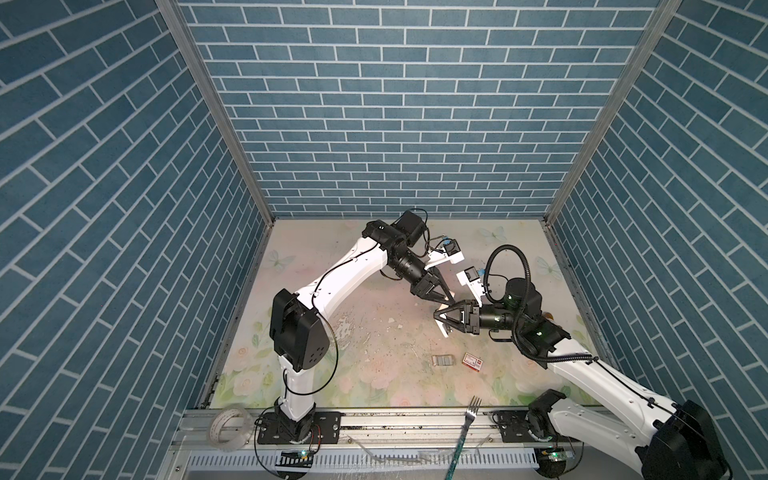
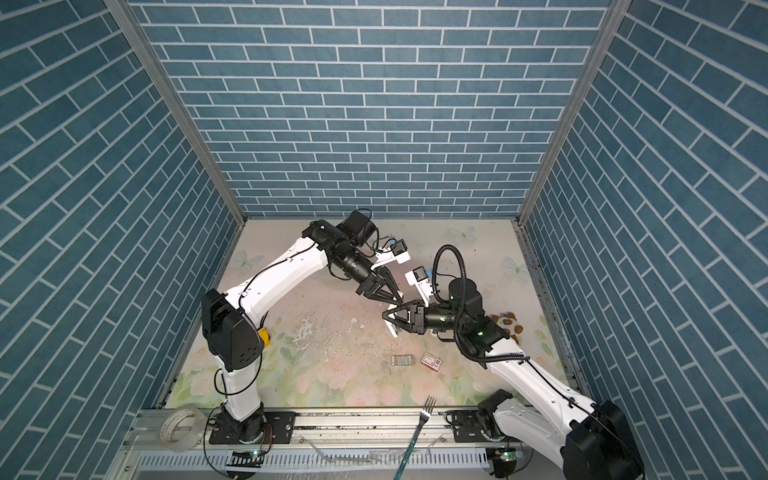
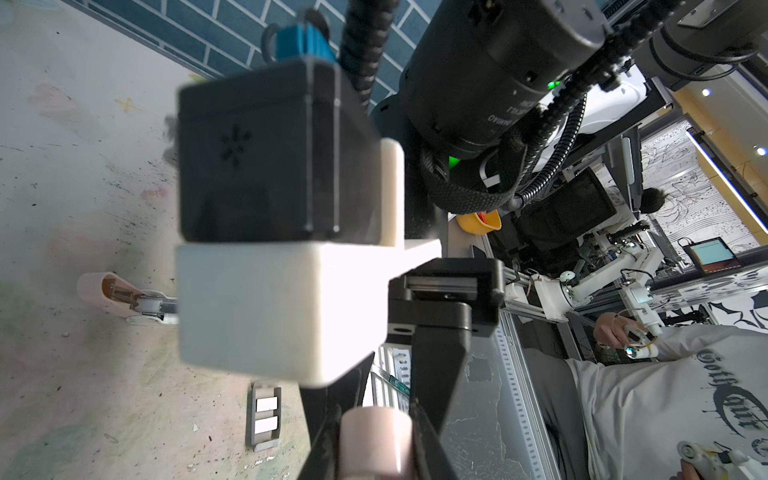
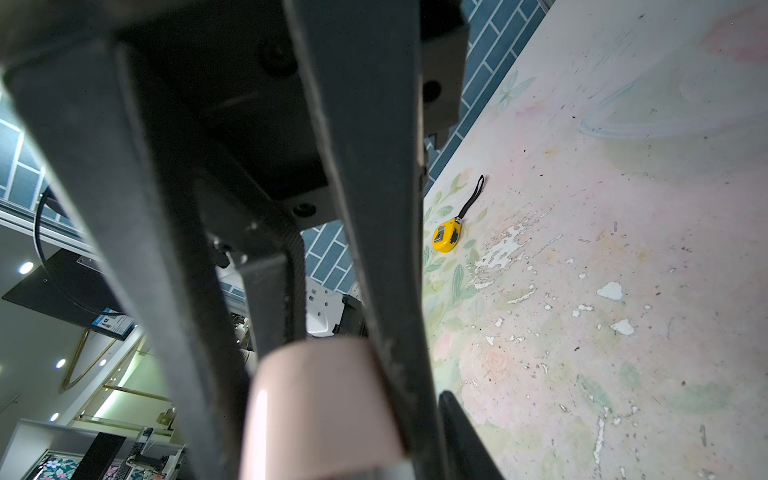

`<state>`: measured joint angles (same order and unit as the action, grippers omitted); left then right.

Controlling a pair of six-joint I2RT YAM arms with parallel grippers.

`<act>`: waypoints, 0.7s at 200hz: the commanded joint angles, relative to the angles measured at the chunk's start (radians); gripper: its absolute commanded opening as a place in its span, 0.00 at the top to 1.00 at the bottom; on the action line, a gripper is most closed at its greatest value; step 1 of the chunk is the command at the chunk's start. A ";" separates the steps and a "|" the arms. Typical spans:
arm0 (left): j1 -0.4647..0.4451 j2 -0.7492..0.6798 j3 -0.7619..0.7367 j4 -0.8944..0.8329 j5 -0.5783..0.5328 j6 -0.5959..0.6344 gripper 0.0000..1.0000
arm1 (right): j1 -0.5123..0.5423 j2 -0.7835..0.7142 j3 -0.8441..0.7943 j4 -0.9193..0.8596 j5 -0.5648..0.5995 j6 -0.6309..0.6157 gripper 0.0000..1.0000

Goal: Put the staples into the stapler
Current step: 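Lower the held stapler toward the table with the right gripper while the left arm withdraws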

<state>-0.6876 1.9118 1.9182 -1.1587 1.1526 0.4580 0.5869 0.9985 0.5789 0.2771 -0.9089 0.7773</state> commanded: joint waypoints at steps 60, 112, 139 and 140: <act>-0.007 -0.047 -0.028 0.048 -0.114 -0.036 0.56 | -0.006 0.060 0.044 -0.019 0.089 0.045 0.83; 0.055 -0.152 -0.155 0.155 -0.326 -0.102 0.49 | -0.006 0.083 0.085 -0.179 0.157 -0.036 0.83; 0.102 -0.245 -0.251 0.228 -0.622 -0.122 0.49 | -0.006 0.112 0.124 -0.312 0.248 -0.106 0.83; 0.106 -0.249 -0.254 0.230 -0.627 -0.122 0.49 | -0.006 0.114 0.124 -0.316 0.252 -0.109 0.83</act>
<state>-0.6300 1.7420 1.7279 -1.0077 0.7887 0.3687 0.5835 1.0889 0.6586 0.0967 -0.7597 0.7540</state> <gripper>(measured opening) 0.514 0.305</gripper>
